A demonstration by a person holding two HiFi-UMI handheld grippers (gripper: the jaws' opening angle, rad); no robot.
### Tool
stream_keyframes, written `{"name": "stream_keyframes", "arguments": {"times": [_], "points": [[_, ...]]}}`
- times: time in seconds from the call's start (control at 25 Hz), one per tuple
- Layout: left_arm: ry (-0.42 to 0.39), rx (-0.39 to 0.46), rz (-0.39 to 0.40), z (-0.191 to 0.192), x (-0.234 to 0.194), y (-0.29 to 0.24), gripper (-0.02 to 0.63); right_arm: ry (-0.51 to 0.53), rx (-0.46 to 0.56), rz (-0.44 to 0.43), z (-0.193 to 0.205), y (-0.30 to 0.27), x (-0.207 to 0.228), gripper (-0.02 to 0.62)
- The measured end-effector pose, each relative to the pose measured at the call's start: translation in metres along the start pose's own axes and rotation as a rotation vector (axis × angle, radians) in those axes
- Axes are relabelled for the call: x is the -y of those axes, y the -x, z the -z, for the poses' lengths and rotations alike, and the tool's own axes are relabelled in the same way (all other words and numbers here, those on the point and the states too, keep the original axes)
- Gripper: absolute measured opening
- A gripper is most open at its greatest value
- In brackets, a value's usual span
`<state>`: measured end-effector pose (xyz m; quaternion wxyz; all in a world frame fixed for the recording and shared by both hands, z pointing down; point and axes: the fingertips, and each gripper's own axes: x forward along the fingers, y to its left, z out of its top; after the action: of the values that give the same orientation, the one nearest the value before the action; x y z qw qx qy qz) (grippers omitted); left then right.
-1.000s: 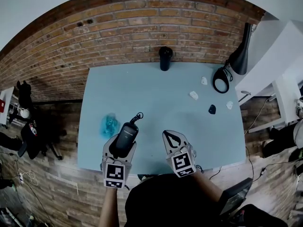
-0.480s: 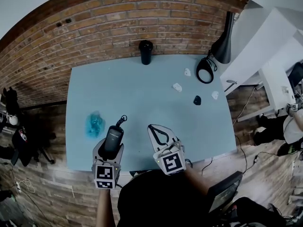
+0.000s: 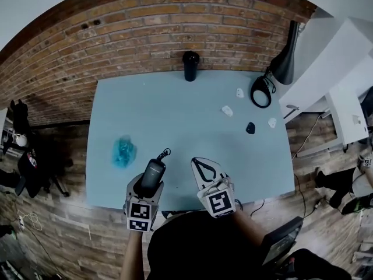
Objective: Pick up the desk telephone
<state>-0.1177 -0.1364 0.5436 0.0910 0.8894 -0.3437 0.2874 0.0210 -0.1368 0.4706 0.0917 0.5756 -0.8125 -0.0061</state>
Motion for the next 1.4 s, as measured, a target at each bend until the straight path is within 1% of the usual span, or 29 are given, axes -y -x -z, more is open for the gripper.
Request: {"name": "stream_keyframes", "arguments": {"times": [0.2, 0.36, 0.56, 0.68, 0.84, 0.96, 1.08, 1.28, 1.4], "points": [[-0.002, -0.031, 0.012, 0.008, 0.006, -0.007, 0.3, -0.005, 0.0, 0.024, 0.003, 0.002, 0.008, 0.009], [0.001, -0.043, 0.012, 0.013, 0.007, -0.006, 0.301, 0.006, -0.004, 0.01, 0.007, 0.002, 0.005, 0.009], [0.001, -0.04, 0.01, 0.011, 0.006, -0.004, 0.301, 0.014, -0.026, -0.001, 0.008, 0.002, 0.0, 0.009], [-0.011, -0.023, 0.002, 0.003, 0.006, -0.003, 0.301, 0.004, -0.012, -0.003, 0.005, 0.002, 0.0, 0.009], [-0.03, 0.04, -0.024, -0.018, -0.004, 0.003, 0.301, 0.003, 0.0, -0.017, -0.005, -0.002, -0.005, 0.009], [-0.047, 0.113, -0.053, -0.038, -0.016, 0.01, 0.301, 0.009, 0.035, -0.029, -0.016, -0.008, -0.01, 0.009], [-0.06, 0.178, -0.063, -0.061, -0.02, 0.013, 0.301, 0.009, 0.074, -0.028, -0.029, -0.008, -0.007, 0.009], [-0.101, 0.243, -0.07, -0.101, -0.018, 0.023, 0.3, 0.005, 0.128, -0.03, -0.059, -0.004, -0.001, 0.009], [-0.11, 0.276, -0.071, -0.118, -0.015, 0.032, 0.3, 0.029, 0.17, -0.038, -0.078, -0.003, -0.001, 0.009]]}}
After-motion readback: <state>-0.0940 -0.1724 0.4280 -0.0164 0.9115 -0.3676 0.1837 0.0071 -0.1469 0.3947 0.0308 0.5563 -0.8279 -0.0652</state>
